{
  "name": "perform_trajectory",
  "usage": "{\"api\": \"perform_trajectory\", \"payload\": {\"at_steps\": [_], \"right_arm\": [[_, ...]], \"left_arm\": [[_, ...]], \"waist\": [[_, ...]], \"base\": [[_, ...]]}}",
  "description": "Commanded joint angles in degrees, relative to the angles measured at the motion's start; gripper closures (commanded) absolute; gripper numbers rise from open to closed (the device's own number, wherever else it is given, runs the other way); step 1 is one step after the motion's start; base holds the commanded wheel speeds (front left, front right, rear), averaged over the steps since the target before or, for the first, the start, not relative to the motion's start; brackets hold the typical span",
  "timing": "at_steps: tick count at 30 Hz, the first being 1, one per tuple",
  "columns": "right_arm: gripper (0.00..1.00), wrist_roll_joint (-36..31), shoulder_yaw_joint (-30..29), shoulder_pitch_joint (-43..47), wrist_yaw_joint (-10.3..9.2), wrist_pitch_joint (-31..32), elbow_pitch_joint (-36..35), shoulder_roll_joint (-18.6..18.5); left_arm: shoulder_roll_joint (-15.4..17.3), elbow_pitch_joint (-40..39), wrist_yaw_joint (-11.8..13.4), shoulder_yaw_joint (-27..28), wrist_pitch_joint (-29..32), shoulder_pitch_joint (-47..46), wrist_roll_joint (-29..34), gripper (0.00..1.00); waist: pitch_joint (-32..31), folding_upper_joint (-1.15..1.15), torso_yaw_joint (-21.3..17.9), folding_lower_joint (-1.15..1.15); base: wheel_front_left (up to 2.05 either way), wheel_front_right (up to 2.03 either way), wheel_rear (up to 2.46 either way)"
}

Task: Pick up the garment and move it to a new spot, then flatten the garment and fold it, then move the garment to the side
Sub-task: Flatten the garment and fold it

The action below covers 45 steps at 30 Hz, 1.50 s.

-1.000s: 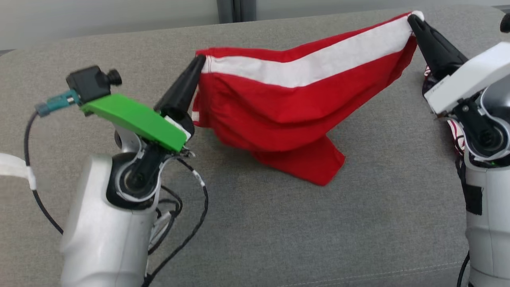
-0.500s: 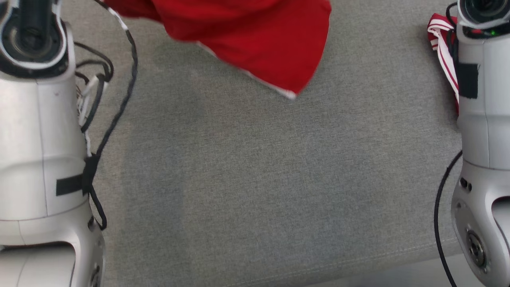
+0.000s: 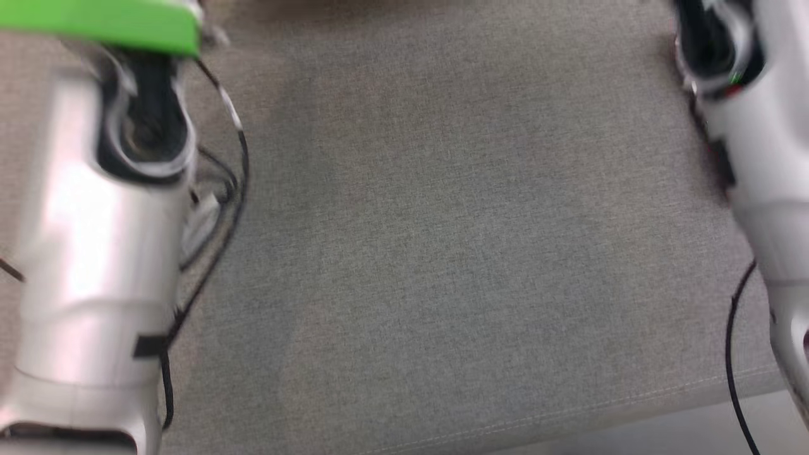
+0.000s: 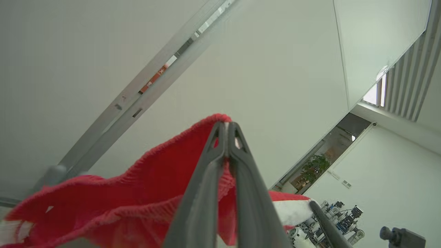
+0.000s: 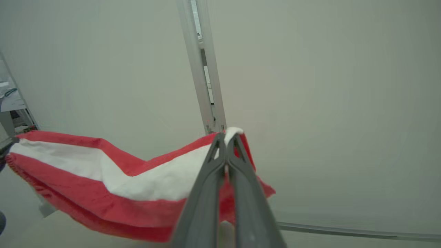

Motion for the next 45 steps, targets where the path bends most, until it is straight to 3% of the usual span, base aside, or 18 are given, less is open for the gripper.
{"api": "perform_trajectory", "payload": {"at_steps": [1,5,10,16,17,24,30,33,37,45], "right_arm": [[1.0,1.8,1.9,3.8,0.02,2.2,0.1,-1.6],[1.0,5.8,5.6,13.4,0.02,6.8,-2.6,-5.7],[1.0,10.3,6.4,26.3,0.02,10.4,-7.6,-10.5],[1.0,13.3,2.5,43.6,0.03,17.6,-16.1,-15.1],[1.0,13.0,0.0,49.5,0.03,21.2,-19.3,-16.1],[1.0,7.3,-7.8,66.4,0.03,37.9,-29.6,-13.1],[1.0,4.5,-12.1,76.3,0.03,49.2,-38.1,-8.4],[1.0,2.9,-14.7,77.3,0.03,52.4,-42.3,-7.3],[1.0,-0.9,-17.1,71.4,0.03,51.2,-45.4,-7.9],[1.0,-2.0,-13.1,50.4,0.03,45.8,-35.0,-11.7]], "left_arm": [[1.4,1.1,-0.2,-2.5,-0.3,4.0,-0.4,1.0],[3.8,3.0,-0.3,-10.3,-0.5,13.7,-1.2,1.0],[6.8,3.6,-0.3,-16.2,-1.9,25.0,-4.1,1.0],[9.6,1.3,-0.3,-21.9,-3.1,34.7,-5.5,1.0],[10.7,0.3,-0.2,-23.3,-3.4,37.0,-5.6,1.0],[15.1,-4.0,0.6,-26.7,-4.1,45.1,-3.1,1.0],[15.8,-9.4,3.0,-26.6,-4.5,52.0,-4.6,1.0],[16.4,-11.8,3.8,-27.0,-3.7,54.0,-5.3,1.0],[15.9,-14.1,3.7,-25.6,-3.7,53.2,-7.2,1.0],[13.2,-13.4,4.1,-23.5,-2.9,44.1,-6.4,1.0]], "waist": [[-1.1,0.0,0.6,-0.01],[-2.9,0.0,1.3,-0.01],[-5.8,0.0,2.0,-0.01],[-10.0,0.0,3.9,-0.01],[-11.3,0.0,4.4,-0.01],[-14.5,0.0,3.7,-0.01],[-15.0,0.0,3.9,-0.01],[-14.7,0.0,4.0,-0.01],[-13.8,0.0,4.7,-0.01],[-10.3,0.0,8.0,-0.01]], "base": [[0.0,0.0,0.0],[0.0,0.0,0.0],[0.0,0.0,0.0],[0.0,0.0,0.0],[0.0,0.0,0.0],[0.0,0.0,0.0],[0.0,0.0,0.0],[0.0,0.0,0.0],[0.0,0.0,0.0],[0.0,0.0,0.0]]}}
